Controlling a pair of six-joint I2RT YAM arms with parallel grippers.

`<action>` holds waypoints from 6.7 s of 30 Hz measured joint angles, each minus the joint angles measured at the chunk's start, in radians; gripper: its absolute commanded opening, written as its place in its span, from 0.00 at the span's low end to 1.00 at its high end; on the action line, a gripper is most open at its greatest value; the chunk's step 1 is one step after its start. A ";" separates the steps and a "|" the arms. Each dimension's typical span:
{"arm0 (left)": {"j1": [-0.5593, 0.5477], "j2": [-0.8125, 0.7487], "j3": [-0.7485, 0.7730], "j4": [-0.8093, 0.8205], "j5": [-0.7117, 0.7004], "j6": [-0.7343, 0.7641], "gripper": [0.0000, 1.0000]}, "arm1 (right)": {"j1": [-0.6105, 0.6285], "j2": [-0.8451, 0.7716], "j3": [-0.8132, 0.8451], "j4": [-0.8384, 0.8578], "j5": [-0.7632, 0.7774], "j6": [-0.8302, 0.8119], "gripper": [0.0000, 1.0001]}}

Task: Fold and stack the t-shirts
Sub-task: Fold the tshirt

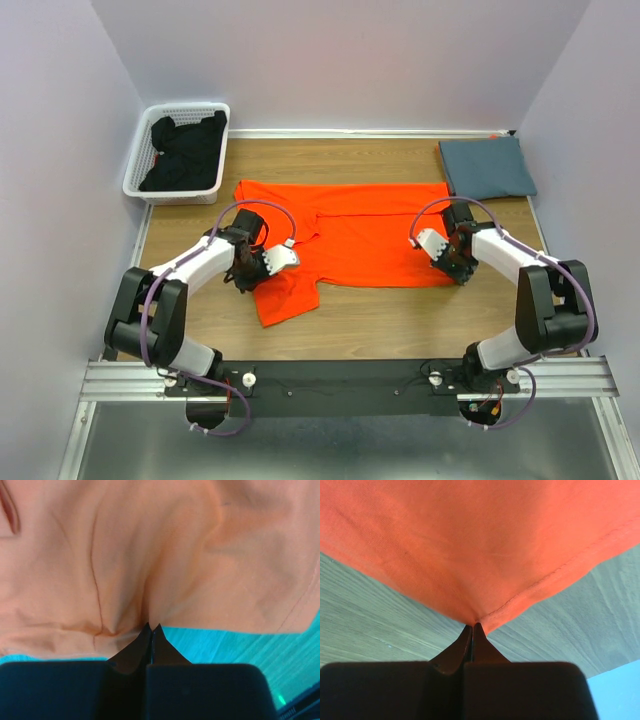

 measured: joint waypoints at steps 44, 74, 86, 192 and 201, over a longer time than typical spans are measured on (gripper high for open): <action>0.107 -0.021 0.367 -0.218 0.024 0.010 0.00 | -0.017 0.003 0.307 -0.174 -0.008 -0.057 0.00; 0.187 0.333 0.605 -0.147 0.024 0.029 0.00 | -0.040 0.422 0.658 -0.151 -0.008 -0.116 0.00; 0.193 0.380 0.624 -0.116 0.024 0.028 0.00 | -0.040 0.470 0.693 -0.148 -0.007 -0.116 0.01; 0.439 0.337 0.355 -0.050 0.275 -0.103 0.05 | -0.294 0.513 0.612 -0.278 -0.385 0.412 0.01; 0.472 0.314 0.306 -0.050 0.292 -0.087 0.00 | -0.296 0.484 0.568 -0.262 -0.364 0.402 0.01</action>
